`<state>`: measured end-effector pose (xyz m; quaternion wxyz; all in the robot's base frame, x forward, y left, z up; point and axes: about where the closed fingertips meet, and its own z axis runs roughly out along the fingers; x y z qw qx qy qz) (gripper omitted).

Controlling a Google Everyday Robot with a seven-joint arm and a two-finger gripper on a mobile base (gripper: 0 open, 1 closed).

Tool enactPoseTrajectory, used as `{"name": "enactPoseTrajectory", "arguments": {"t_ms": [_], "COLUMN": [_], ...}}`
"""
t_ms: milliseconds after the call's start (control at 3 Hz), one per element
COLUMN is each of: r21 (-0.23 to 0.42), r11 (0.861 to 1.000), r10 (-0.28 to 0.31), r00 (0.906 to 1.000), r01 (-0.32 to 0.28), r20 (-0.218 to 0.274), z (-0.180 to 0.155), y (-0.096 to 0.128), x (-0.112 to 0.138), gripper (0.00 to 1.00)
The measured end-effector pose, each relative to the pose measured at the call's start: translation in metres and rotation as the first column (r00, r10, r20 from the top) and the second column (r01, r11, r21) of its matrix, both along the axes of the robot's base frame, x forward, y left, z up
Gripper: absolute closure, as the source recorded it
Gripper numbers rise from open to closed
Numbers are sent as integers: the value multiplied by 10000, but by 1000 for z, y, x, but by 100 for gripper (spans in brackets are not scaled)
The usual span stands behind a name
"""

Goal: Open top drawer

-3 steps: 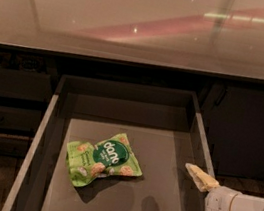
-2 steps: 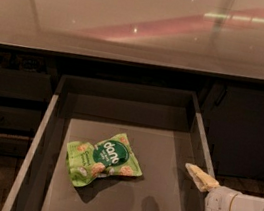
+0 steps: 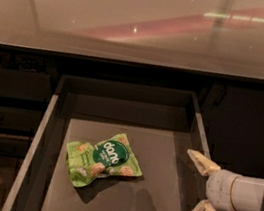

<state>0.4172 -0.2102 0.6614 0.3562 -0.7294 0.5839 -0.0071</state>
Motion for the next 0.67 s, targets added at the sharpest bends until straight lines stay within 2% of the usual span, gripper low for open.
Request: {"name": "enactPoseTrajectory", "arguments": {"t_ms": [333, 667], "r21": [-176, -298], "r11": [9997, 9991], "r10": [-191, -303], "r00": [9995, 9988], "r01": [196, 315], "r20": [251, 392], "z": [31, 48], "y": [6, 10], "x": [26, 40], "gripper": [0, 0]}}
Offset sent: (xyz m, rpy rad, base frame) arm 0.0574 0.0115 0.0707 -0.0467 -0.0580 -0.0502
